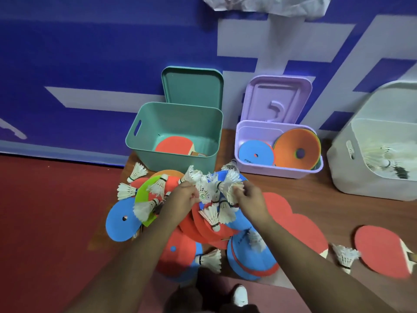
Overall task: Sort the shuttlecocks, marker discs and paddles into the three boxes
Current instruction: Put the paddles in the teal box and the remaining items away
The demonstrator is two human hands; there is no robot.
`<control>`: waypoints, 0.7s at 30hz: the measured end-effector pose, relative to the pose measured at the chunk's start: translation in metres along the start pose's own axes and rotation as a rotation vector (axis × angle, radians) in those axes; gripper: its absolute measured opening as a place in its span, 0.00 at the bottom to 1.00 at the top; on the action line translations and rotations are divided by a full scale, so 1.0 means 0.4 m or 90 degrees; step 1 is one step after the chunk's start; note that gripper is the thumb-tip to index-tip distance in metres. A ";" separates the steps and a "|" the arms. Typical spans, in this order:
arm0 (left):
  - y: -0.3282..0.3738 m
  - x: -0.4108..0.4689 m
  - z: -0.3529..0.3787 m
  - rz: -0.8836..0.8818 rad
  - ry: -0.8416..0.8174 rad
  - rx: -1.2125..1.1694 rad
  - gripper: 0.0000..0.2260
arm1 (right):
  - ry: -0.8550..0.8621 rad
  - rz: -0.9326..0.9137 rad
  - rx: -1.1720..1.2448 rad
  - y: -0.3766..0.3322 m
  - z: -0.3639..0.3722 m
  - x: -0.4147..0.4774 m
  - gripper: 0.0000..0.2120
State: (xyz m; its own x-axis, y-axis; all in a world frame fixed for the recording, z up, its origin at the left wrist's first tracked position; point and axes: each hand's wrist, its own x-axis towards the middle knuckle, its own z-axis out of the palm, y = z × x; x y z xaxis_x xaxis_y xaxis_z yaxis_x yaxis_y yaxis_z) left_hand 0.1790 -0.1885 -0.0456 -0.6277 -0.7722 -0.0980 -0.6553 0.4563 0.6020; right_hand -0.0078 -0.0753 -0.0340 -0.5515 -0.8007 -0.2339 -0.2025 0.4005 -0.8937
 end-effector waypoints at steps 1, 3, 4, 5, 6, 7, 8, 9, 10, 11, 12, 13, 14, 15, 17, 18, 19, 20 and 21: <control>-0.009 0.006 -0.007 0.022 0.008 -0.031 0.05 | -0.012 0.007 0.007 -0.010 0.010 0.001 0.12; -0.023 0.020 -0.023 0.067 0.024 -0.095 0.05 | -0.042 0.037 -0.005 -0.024 0.037 0.005 0.10; -0.028 0.028 -0.033 0.085 0.026 -0.125 0.04 | -0.050 0.050 -0.023 -0.032 0.052 0.008 0.08; -0.031 0.033 -0.045 0.101 0.028 -0.148 0.02 | -0.050 0.069 -0.034 -0.047 0.067 0.008 0.07; -0.033 0.037 -0.056 0.117 0.027 -0.167 0.02 | -0.046 0.093 -0.024 -0.064 0.082 0.011 0.05; -0.032 0.040 -0.067 0.136 0.024 -0.182 0.03 | -0.036 0.117 0.010 -0.084 0.094 0.012 0.04; -0.031 0.044 -0.076 0.157 0.018 -0.194 0.03 | -0.029 0.141 0.066 -0.103 0.106 0.012 0.04; -0.031 0.049 -0.085 0.177 0.010 -0.207 0.04 | -0.029 0.161 0.133 -0.119 0.118 0.013 0.05; -0.028 0.055 -0.090 0.188 0.004 -0.222 0.04 | -0.034 0.177 0.194 -0.132 0.129 0.015 0.07; -0.026 0.060 -0.096 0.190 0.003 -0.242 0.04 | -0.044 0.193 0.242 -0.142 0.138 0.016 0.09; -0.026 0.067 -0.100 0.184 0.004 -0.266 0.05 | -0.055 0.210 0.280 -0.146 0.146 0.019 0.10; -0.025 0.074 -0.106 0.178 0.008 -0.296 0.05 | -0.067 0.225 0.313 -0.150 0.150 0.021 0.11; -0.027 0.082 -0.110 0.168 0.012 -0.334 0.06 | -0.078 0.238 0.348 -0.154 0.152 0.024 0.10; -0.030 0.088 -0.111 0.153 0.009 -0.372 0.07 | -0.083 0.247 0.384 -0.158 0.152 0.027 0.09; -0.037 0.094 -0.111 0.106 -0.011 -0.426 0.17 | -0.073 0.263 0.460 -0.165 0.149 0.029 0.09; -0.042 0.097 -0.111 0.070 -0.051 -0.450 0.22 | -0.068 0.271 0.484 -0.171 0.147 0.028 0.10; -0.044 0.099 -0.113 0.038 -0.110 -0.477 0.26 | -0.065 0.278 0.486 -0.175 0.147 0.027 0.10; -0.051 0.102 -0.109 0.021 -0.165 -0.493 0.27 | -0.062 0.278 0.451 -0.178 0.148 0.024 0.11; -0.059 0.105 -0.104 0.023 -0.205 -0.496 0.27 | -0.059 0.274 0.368 -0.179 0.148 0.022 0.11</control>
State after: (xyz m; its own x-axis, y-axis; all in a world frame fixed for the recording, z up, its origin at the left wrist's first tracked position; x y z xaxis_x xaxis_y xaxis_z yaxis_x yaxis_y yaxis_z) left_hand 0.1855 -0.2502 -0.0309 -0.8097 -0.5449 -0.2178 -0.2292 -0.0481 0.9722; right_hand 0.0496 -0.1375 0.0051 -0.4103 -0.6701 -0.6186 0.4913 0.4090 -0.7690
